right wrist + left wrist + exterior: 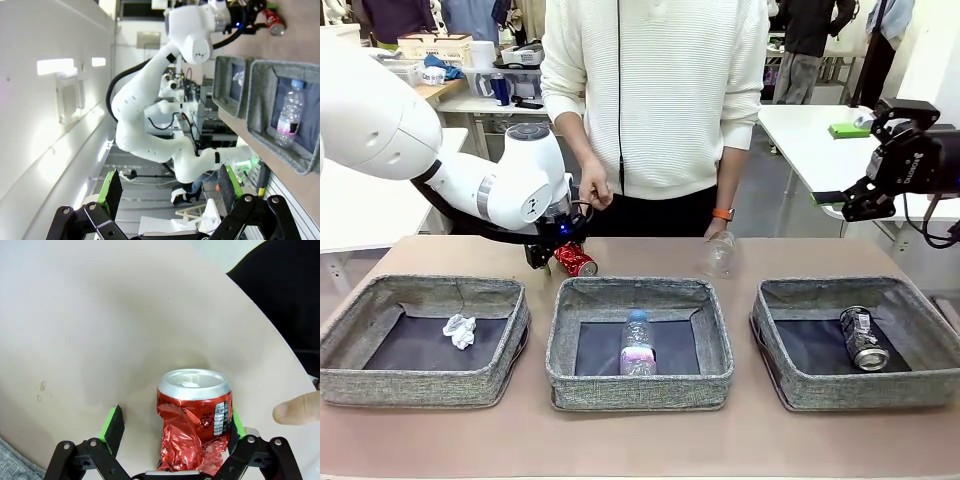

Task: Sort the waste into the appropriate baskets.
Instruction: Pick up the waste item pointed out by the person.

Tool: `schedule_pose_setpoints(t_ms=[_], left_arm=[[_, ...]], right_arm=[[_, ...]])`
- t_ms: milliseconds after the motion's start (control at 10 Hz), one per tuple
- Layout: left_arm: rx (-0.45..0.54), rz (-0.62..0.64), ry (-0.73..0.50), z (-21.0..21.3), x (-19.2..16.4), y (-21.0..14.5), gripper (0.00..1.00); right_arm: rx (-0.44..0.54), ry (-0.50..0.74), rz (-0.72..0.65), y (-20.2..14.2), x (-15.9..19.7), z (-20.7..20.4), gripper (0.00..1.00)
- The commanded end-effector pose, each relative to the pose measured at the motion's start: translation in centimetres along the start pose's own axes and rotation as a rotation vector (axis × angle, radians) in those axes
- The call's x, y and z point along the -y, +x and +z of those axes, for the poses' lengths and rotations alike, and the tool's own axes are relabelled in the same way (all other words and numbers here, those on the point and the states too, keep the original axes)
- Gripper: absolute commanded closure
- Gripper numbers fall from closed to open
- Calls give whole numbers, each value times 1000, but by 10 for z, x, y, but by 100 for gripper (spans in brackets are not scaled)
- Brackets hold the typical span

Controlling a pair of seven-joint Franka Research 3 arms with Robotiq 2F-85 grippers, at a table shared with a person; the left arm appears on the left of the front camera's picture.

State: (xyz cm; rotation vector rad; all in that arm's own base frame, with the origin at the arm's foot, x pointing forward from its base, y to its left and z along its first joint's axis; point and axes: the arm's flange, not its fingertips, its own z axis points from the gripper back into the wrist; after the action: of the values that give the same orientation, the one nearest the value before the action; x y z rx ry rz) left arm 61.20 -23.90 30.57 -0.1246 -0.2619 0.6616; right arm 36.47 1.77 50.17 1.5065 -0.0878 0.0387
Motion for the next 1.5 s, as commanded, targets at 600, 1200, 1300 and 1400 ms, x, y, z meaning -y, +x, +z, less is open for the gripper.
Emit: schedule_pose_setpoints(t_ms=[600,1200,1300,1400], left_arm=[[15,21,33,5,0,-1,100],[-29,-50,38,73,-23,-11,100],[26,-83,-5,125,-42,-17,100],[88,-82,-22,176,-66,-23,100]], right_arm=[[2,20,7,1,-2,-2,0],[2,20,7,1,-2,-2,0],[2,20,7,1,-2,-2,0],[2,20,7,1,-2,-2,0]])
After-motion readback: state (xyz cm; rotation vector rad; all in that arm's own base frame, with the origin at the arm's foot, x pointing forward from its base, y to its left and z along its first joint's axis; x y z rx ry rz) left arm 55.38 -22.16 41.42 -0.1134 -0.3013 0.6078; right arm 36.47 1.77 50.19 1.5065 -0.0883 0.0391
